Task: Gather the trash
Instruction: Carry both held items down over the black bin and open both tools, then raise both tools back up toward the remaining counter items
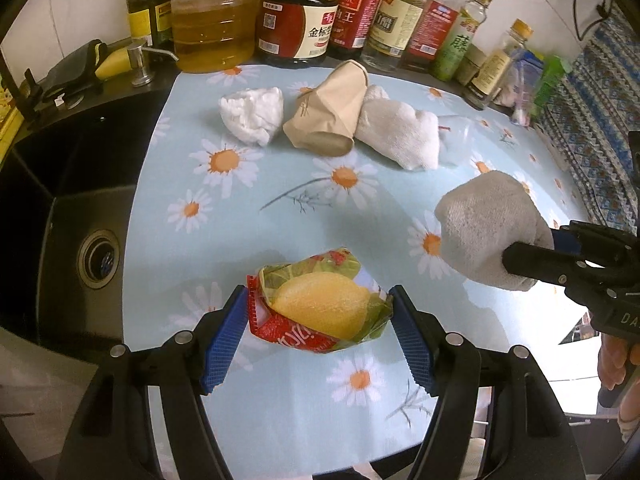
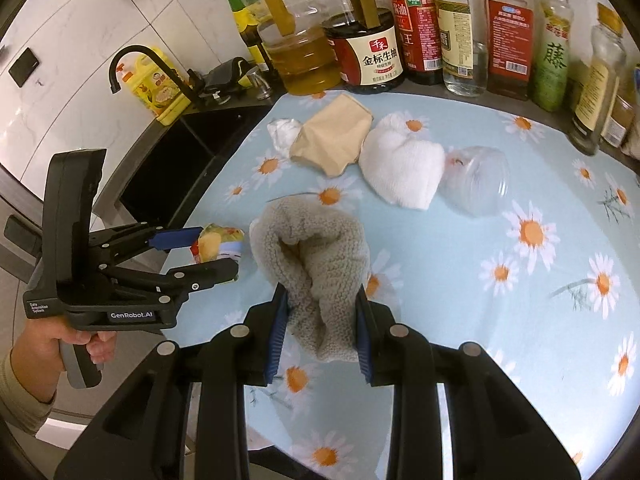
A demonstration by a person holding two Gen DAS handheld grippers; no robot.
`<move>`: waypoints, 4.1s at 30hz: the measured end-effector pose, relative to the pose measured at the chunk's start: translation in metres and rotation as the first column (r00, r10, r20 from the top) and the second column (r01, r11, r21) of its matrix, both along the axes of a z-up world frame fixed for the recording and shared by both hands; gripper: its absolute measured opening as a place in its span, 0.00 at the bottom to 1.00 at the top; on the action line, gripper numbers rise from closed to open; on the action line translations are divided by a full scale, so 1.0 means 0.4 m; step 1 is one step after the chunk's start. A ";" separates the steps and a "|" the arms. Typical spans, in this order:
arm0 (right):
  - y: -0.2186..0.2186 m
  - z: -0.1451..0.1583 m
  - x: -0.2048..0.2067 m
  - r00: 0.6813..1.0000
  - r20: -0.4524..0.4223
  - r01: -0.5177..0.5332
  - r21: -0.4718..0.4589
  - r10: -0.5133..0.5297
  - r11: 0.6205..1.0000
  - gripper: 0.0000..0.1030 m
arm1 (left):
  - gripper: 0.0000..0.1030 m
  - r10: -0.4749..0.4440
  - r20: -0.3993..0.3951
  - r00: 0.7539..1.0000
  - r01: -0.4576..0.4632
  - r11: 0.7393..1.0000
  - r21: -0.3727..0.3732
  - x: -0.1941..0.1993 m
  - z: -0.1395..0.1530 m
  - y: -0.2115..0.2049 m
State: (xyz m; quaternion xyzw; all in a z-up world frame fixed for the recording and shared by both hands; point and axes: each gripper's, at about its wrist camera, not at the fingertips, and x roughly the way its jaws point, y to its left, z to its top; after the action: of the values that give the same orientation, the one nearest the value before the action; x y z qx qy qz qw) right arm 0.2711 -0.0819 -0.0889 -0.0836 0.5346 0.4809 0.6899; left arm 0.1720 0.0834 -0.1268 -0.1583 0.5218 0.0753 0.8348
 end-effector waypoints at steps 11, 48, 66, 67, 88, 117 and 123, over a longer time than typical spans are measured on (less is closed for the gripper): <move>-0.047 0.015 -0.143 0.999 -0.003 0.033 -0.010 -0.033 0.999 0.31 | 0.66 -0.042 0.018 0.999 0.042 0.999 -0.015 -0.117 0.014 -0.038; -0.129 -0.219 -0.488 0.981 -0.196 -0.040 -0.186 0.003 0.982 0.31 | 0.67 -0.044 -0.133 0.990 0.020 0.984 -0.177 -0.447 -0.205 -0.161; -0.113 -0.312 -0.455 0.951 -0.299 0.013 -0.204 -0.075 0.979 0.56 | 0.79 -0.008 -0.293 0.956 -0.084 0.950 -0.301 -0.458 -0.378 -0.146; -0.113 -0.312 -0.456 0.951 -0.299 0.014 -0.205 -0.076 0.979 0.56 | 0.79 -0.006 -0.294 0.956 -0.086 0.950 -0.300 -0.456 -0.377 -0.148; -0.149 -0.276 -0.440 0.944 -0.315 0.048 -0.174 -0.102 0.984 0.56 | 0.79 0.003 -0.265 0.964 -0.076 0.961 -0.266 -0.446 -0.325 -0.135; -0.202 0.006 -0.232 0.977 -0.064 0.204 -0.034 -0.206 0.978 0.59 | 0.79 -0.082 0.047 0.996 0.087 0.989 -0.121 -0.281 0.056 -0.129; -0.198 0.021 -0.128 0.976 -0.035 0.213 -0.032 -0.214 0.977 0.60 | 0.79 -0.088 0.067 0.994 0.093 0.992 -0.081 -0.203 0.095 -0.109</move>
State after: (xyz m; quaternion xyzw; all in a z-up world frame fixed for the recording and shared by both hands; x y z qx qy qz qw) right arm 0.2199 -0.1612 -0.0803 -0.0264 0.5603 0.3980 0.7259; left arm 0.0906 0.0397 -0.0886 -0.1719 0.5043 0.0101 0.8462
